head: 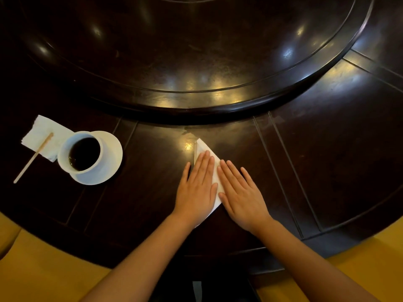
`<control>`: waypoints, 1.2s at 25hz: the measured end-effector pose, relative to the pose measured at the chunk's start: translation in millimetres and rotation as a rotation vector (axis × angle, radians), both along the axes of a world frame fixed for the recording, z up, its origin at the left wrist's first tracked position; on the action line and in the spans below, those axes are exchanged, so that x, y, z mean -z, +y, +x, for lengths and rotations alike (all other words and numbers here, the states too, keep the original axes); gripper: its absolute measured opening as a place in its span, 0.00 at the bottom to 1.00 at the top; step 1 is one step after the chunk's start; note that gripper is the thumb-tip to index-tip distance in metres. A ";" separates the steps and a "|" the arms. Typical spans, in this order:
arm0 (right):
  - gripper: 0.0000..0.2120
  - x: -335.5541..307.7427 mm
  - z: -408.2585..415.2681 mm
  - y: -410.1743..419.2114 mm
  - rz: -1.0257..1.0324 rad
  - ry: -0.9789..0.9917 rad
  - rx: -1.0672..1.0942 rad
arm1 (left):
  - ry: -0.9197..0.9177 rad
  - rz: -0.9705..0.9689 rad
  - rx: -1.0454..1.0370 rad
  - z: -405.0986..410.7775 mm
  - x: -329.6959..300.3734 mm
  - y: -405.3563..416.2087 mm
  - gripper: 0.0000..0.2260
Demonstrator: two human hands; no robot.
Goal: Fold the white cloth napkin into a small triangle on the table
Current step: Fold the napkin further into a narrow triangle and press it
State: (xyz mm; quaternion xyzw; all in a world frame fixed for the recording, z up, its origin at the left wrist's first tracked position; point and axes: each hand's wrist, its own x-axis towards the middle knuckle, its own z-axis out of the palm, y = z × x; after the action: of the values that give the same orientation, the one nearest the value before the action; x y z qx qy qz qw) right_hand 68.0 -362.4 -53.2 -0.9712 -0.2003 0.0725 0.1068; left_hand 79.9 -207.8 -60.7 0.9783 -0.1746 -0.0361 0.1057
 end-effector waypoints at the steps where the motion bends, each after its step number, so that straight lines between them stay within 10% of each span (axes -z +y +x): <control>1: 0.26 2.8 0.2 -0.2 -0.018 0.010 -0.015 | 0.013 0.008 -0.024 -1.6 2.8 -0.4 0.27; 23: 0.26 2.9 -0.8 2.3 -0.060 -0.004 -0.032 | 0.155 0.034 0.018 -89.7 -7.3 -1.1 0.31; 30: 0.26 -7.5 25.1 -9.4 -0.122 0.024 -0.336 | 0.140 0.032 0.134 -83.8 -1.9 19.2 0.32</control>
State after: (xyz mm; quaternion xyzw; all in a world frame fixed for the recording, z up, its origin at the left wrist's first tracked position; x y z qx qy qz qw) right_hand 93.1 -371.8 -45.7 -0.9278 -0.3537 0.1131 0.0366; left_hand -3.9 -188.6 -58.8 0.9610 -0.2313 -0.1143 0.0996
